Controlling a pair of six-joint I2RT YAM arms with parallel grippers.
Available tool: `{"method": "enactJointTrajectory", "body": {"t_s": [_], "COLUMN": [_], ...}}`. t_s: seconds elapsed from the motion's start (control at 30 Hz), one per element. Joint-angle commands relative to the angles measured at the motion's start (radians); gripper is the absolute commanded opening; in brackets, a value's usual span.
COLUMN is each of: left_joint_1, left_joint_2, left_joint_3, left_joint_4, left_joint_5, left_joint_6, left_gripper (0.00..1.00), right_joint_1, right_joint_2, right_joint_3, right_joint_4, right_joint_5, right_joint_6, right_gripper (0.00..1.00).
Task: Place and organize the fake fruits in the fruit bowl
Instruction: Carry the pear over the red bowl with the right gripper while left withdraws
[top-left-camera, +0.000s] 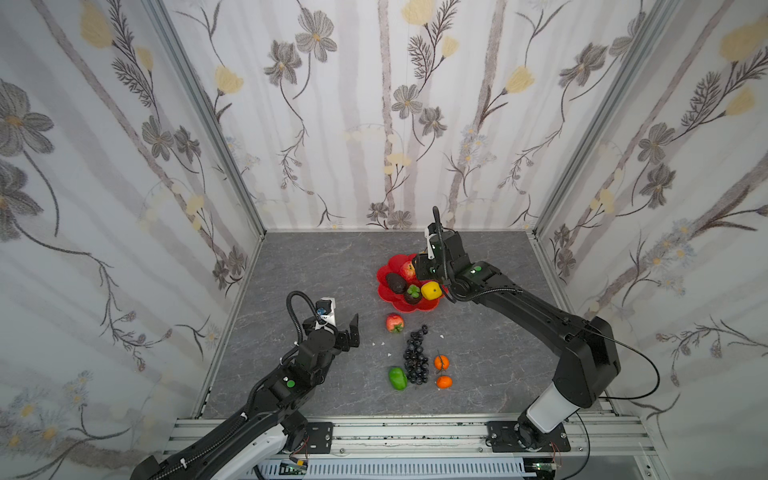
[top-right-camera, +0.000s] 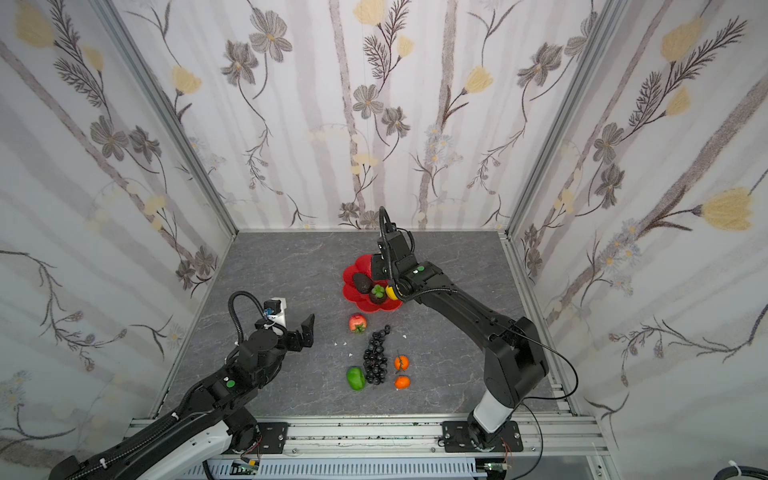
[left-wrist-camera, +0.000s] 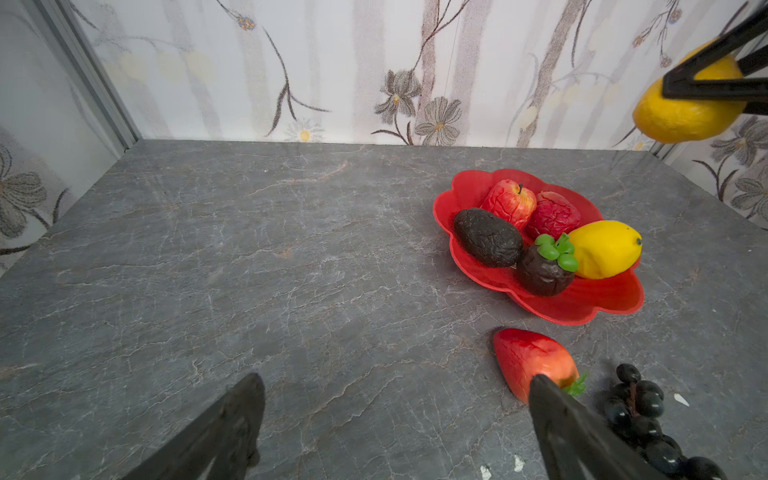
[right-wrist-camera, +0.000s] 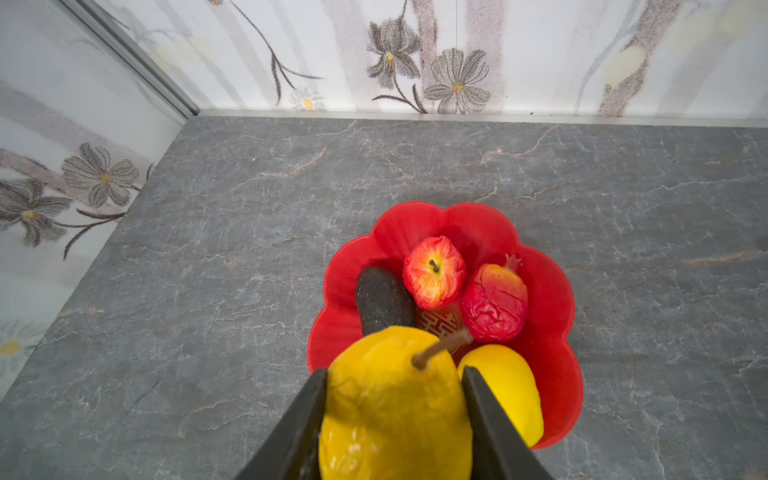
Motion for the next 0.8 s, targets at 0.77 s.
{"method": "enactJointTrajectory", "body": {"t_s": [0.77], "left_joint_1": [0.003], "left_joint_2": [0.014], "left_joint_3": [-0.017], "left_joint_4": [0.038], "left_joint_5": [-0.011], "left_joint_6": [0.002], "left_gripper": [1.00], "right_joint_1": [0.071], "right_joint_2": [0.305], "right_joint_3": [0.209], "right_joint_4": [-0.072], "right_joint_5": [-0.094], "right_joint_6": [-0.038], "right_gripper": [0.41]}}
